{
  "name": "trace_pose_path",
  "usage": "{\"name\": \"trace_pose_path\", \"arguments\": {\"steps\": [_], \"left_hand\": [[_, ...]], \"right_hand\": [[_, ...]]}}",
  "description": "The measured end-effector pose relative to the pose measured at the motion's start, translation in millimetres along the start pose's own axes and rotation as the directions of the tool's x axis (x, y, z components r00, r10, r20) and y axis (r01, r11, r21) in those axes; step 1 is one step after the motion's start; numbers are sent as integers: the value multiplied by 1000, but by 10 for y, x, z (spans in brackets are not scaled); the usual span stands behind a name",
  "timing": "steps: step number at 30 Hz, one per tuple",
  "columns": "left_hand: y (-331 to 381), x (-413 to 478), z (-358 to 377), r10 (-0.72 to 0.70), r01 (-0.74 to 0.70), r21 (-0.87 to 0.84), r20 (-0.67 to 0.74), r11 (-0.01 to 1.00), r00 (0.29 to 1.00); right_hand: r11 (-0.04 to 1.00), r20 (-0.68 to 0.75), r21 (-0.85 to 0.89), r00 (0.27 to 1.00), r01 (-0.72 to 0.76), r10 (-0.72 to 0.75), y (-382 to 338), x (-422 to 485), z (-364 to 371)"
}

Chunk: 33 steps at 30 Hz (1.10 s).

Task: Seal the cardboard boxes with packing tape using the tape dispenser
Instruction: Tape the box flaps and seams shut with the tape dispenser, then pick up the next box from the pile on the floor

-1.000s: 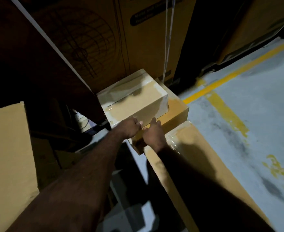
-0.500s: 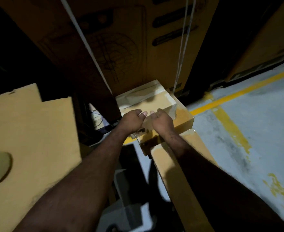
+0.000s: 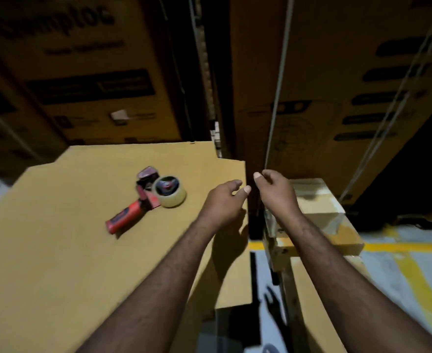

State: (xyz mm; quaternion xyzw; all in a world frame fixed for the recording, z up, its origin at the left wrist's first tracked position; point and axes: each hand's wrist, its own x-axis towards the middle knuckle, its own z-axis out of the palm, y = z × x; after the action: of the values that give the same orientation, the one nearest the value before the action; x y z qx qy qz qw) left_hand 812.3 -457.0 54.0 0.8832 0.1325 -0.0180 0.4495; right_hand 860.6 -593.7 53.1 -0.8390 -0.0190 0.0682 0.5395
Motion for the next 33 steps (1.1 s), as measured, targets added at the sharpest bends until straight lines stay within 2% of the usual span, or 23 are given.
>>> {"name": "trace_pose_path", "arguments": {"steps": [4,8,11,15,20,24,28,33], "left_hand": [[-411,-590,-626,-23,19,-34,-95,999,995],[-1028,-1231,-1250,-104,89,-77,-208,993,973],[-1563,-1777,-1701,-202,173,-116,-318,978,926],[-2300,-2609,-2199,-351,283,-214,-444,935,824],[-3108,-3666,-2587,-505,412,-295,-550,862,665],[-3612,-4410,-2741,-605,465,-397,-616,791,504],[-3970,-5060,-2807,-688,477,-515,-650,712,323],[-4433,-5780,-2882,-788,481,-664,-608,572,99]], "right_hand": [[995,76,-16,992,103,-102,-442,-535,577],[979,183,-39,965,199,-189,-783,-1067,1311],[958,313,-38,914,284,-259,-992,-1483,1953],[940,517,-32,811,339,-274,-1199,-2111,2905],[914,728,1,626,407,-279,-1317,-2994,3951],[884,847,17,463,466,-261,-1351,-3687,4643],[833,928,62,275,549,-250,-1406,-4338,5186],[772,980,118,54,625,-193,-1365,-5109,5849]]}}
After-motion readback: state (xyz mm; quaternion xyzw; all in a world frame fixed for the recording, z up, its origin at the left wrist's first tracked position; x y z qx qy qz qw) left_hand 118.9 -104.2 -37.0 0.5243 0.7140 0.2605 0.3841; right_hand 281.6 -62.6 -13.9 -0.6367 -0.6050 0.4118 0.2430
